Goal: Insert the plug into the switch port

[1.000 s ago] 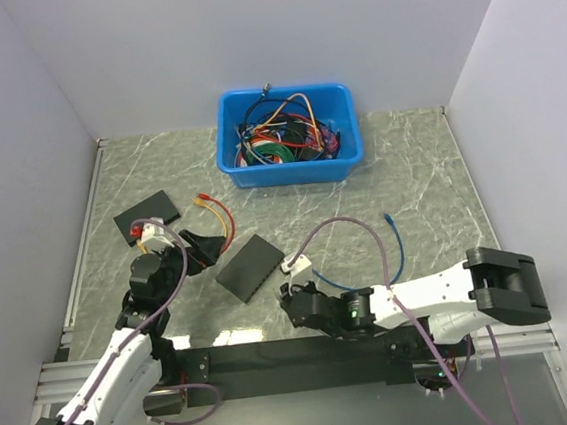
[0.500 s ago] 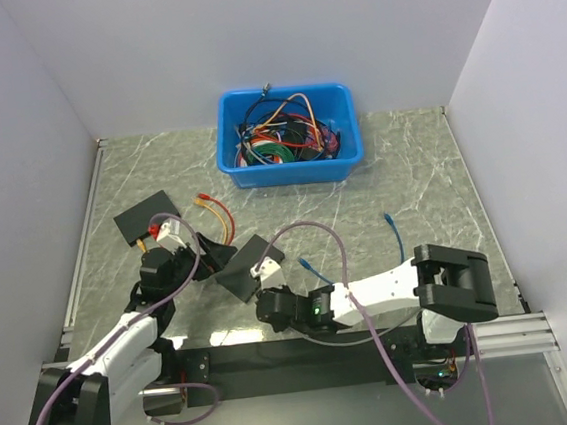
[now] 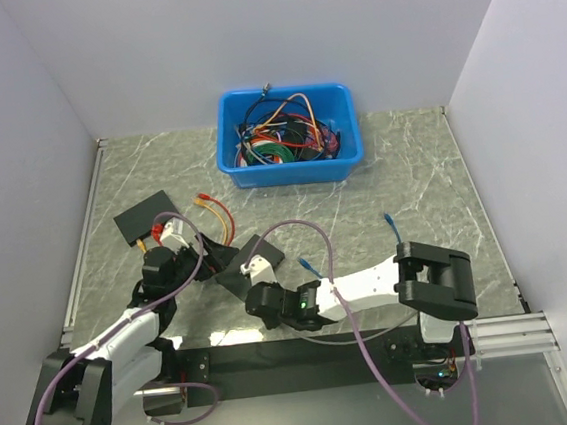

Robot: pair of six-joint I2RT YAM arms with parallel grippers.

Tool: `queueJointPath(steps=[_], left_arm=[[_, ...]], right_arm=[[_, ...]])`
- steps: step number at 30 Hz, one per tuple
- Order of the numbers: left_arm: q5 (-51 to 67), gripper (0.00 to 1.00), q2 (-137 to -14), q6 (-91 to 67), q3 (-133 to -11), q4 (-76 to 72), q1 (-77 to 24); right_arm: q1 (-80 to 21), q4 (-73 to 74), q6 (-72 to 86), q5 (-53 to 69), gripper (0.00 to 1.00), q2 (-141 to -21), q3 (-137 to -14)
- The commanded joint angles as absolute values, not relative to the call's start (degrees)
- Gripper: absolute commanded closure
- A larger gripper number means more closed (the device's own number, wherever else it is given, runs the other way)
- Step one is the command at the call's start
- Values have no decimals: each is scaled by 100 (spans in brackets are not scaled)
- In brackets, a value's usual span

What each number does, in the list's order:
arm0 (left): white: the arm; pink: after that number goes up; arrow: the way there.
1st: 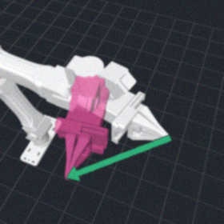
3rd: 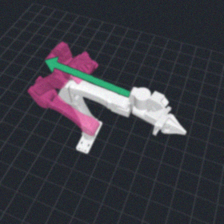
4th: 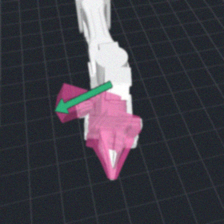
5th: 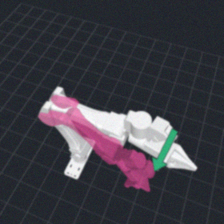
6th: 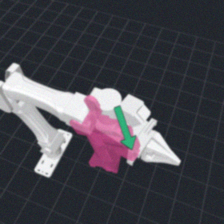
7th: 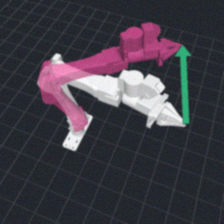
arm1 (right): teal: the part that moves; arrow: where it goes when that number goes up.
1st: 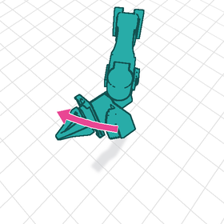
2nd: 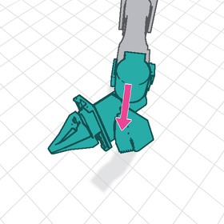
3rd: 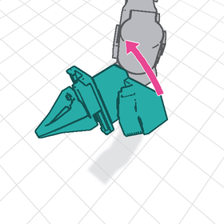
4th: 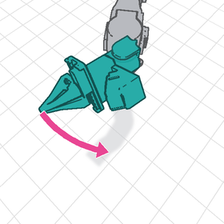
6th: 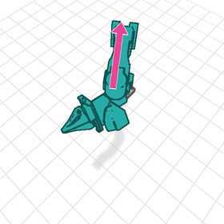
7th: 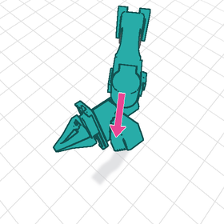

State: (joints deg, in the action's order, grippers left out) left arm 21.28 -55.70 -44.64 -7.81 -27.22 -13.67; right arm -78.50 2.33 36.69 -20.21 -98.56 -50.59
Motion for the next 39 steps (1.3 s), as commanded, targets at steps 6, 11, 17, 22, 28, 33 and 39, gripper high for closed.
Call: queueJointPath(steps=[6, 11, 17, 22, 28, 33, 39], left_arm=[[2303, 4, -5563, -4421, -800, -3059, -1345], [2338, 4, -5634, -4412, -809, -3085, -1345], [2382, 4, -5774, -4377, -861, -3102, -1345], [2452, 4, -5853, -4351, -879, -3111, -1354], [2461, 4, -5880, -4342, -879, -3146, -1354], [2487, 4, -5976, -4333, -888, -3164, -1354], [2452, 5, -6161, -4324, -949, -3147, -1397]], right_arm=[[-7796, 369, 3674, -2109, 100, -9940, -5370], [-7761, 474, 3683, -2180, 100, -9975, -5475], [-7717, 562, 3674, -2241, 100, -9976, -5528], [-7682, 677, 3674, -2320, 100, -9967, -5590], [-7620, 677, 3648, -2338, 100, -9914, -5537], [-7611, 703, 3621, -2320, 100, -9905, -5598], [-7620, 650, 3533, -2233, 100, -9879, -5704]])
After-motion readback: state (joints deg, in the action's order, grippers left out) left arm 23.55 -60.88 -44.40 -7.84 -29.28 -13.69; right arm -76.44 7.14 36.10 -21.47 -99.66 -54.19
